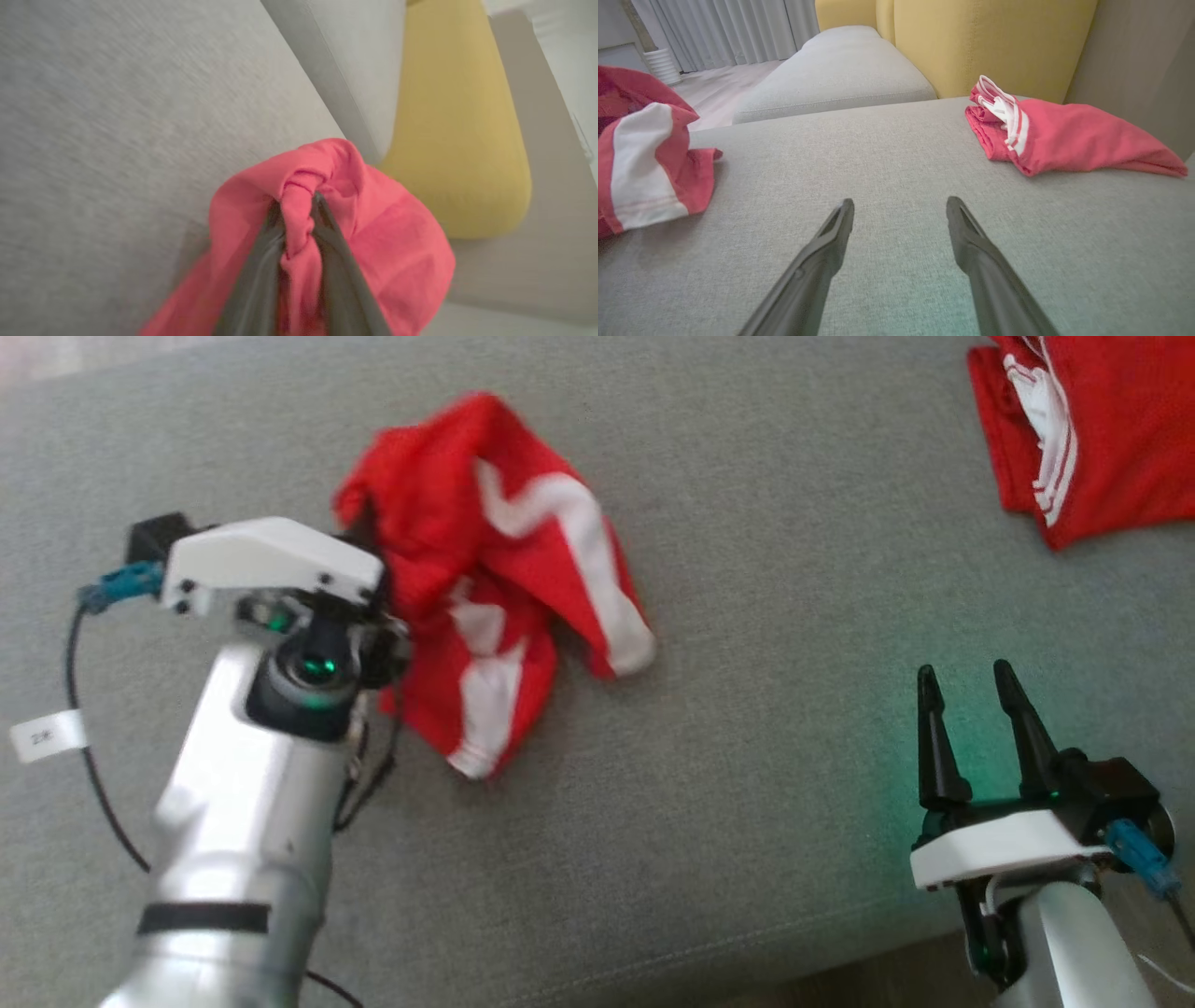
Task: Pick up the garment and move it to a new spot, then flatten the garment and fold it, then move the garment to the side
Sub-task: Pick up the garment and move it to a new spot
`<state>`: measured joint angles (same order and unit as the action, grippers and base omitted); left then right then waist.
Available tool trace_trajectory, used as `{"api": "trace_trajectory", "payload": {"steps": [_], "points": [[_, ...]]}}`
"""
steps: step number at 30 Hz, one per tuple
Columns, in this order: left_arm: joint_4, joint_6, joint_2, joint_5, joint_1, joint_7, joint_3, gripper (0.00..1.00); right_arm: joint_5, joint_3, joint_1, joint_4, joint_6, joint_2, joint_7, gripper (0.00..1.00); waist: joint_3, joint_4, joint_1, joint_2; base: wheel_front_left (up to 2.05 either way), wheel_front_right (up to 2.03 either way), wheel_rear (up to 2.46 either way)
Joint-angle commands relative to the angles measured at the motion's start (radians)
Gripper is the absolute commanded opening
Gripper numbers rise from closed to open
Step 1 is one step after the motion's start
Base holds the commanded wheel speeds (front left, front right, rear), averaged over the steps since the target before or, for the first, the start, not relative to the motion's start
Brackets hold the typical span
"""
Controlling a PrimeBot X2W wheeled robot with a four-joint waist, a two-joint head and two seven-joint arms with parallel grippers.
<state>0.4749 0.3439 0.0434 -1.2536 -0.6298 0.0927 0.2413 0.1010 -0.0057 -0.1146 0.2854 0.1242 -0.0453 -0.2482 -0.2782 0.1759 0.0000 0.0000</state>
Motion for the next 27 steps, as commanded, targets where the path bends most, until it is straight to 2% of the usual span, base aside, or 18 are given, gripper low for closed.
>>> {"api": "trace_trajectory", "payload": {"steps": [1, 2, 4, 6, 9, 11, 14, 17, 22, 26, 27], "points": [[0.033, 0.003, 0.024, 0.018, -0.049, -0.042, -0.05, 0.87, 0.009, 0.025, -0.021, -0.019, 0.007, -0.005, -0.013, 1.0, -0.006, 0.008, 0.0, 0.0, 0.0, 0.0, 0.0], [0.076, 0.004, 0.031, 0.026, -0.064, -0.067, -0.06, 1.0, 0.01, 0.025, -0.021, -0.017, 0.007, -0.005, -0.013, 1.0, -0.005, 0.009, 0.0, 0.0, 0.0, 0.0, 0.0], [0.139, -0.014, 0.052, 0.065, -0.085, -0.113, -0.049, 1.0, 0.012, 0.027, -0.018, -0.013, 0.007, -0.005, -0.013, 1.0, -0.001, 0.008, 0.0, 0.0, 0.0, 0.0, 0.0], [0.175, -0.053, 0.075, 0.123, -0.094, -0.165, -0.012, 1.0, 0.011, 0.021, -0.011, -0.01, 0.007, -0.005, -0.013, 1.0, 0.008, -0.001, 0.0, 0.0, 0.0, 0.0, 0.0], [0.178, -0.123, 0.103, 0.24, -0.086, -0.278, 0.07, 1.0, 0.001, 0.01, 0.001, -0.006, 0.007, -0.005, -0.013, 1.0, 0.033, -0.025, 0.0, 0.0, 0.0, 0.0, 0.0], [0.158, -0.15, 0.119, 0.332, -0.061, -0.328, 0.128, 1.0, -0.013, -0.003, 0.013, -0.01, 0.007, -0.005, -0.013, 1.0, 0.057, -0.047, 0.0, 0.0, 0.0, 0.0, 0.0], [0.089, -0.135, 0.135, 0.471, 0.002, -0.352, 0.171, 1.0, -0.042, -0.037, 0.032, -0.028, 0.007, -0.005, -0.013, 1.0, 0.092, -0.086, 0.0, 0.0, 0.0, 0.0, 0.0], [-0.066, -0.095, 0.13, 0.623, 0.108, -0.354, 0.134, 1.0, -0.073, -0.069, 0.052, -0.052, 0.007, -0.005, -0.014, 1.0, 0.125, -0.125, 0.0, 0.0, 0.0, 0.0, 0.0], [-0.269, -0.095, 0.097, 0.814, 0.337, -0.354, 0.103, 1.0, -0.114, -0.104, 0.092, -0.079, 0.007, -0.005, -0.014, 1.0, 0.181, -0.189, 0.0, 0.0, 0.0, 0.0, 0.0], [-0.357, -0.1, 0.083, 0.937, 0.474, -0.354, 0.07, 1.0, -0.137, -0.122, 0.121, -0.09, 0.007, -0.005, -0.014, 1.0, 0.214, -0.234, 0.0, 0.0, 0.0, 0.0, 0.0], [-0.357, -0.1, 0.083, 0.937, 0.474, -0.354, 0.07, 1.0, -0.137, -0.122, 0.121, -0.09, 0.007, -0.005, -0.014, 1.0, 0.214, -0.234, 0.0, 0.0, 0.0, 0.0, 0.0]]}}
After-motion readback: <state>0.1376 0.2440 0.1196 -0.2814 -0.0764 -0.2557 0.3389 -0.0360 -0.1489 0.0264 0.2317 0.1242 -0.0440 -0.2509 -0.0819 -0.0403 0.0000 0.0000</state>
